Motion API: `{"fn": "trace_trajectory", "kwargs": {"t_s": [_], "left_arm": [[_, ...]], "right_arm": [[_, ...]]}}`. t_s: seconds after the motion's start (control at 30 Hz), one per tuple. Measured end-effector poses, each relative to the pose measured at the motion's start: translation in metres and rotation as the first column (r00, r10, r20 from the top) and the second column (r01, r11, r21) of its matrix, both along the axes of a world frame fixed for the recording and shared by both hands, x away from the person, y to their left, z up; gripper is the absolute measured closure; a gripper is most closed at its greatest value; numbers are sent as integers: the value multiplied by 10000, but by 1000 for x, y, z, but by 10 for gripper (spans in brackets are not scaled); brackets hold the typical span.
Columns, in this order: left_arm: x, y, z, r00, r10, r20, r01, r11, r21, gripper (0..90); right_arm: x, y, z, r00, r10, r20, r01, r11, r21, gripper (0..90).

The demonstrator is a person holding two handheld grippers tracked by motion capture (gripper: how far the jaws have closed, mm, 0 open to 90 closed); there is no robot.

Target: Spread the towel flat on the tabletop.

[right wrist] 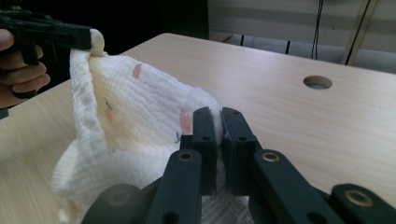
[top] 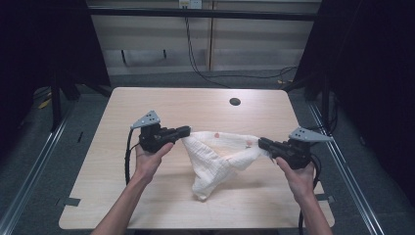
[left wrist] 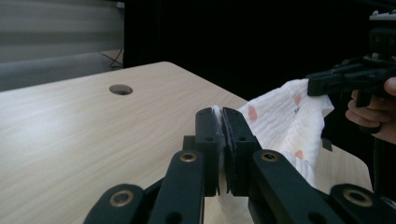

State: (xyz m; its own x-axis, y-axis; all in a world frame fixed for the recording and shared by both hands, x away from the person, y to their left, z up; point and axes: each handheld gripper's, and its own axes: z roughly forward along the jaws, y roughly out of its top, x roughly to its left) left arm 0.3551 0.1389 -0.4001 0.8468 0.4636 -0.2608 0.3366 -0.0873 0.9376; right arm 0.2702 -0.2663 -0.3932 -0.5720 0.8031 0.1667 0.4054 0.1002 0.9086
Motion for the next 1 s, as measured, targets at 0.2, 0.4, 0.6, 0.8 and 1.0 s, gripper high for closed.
{"fn": "trace_trajectory", "kwargs": {"t_s": [0.2,0.4,0.6,0.8,1.0], "left_arm": [[0,10,16,9991,229,357,-225,9997,-110,861],[-3,24,31,9971,268,713,-254,9995,-204,862],[-7,28,49,9922,229,1227,-197,9995,-267,864],[-11,29,61,9852,359,1678,-341,9993,-136,864],[-17,32,68,9818,107,1898,-54,9996,-284,864]], "right_arm": [[10,5,20,9996,66,280,-65,10000,-30,853],[15,6,37,9983,55,579,-61,9999,94,854],[13,3,56,9961,68,880,-82,9999,152,854],[14,-1,70,9935,-22,1136,-6,9997,247,855],[9,-3,83,9909,-31,1345,-11,9995,317,855]]}}
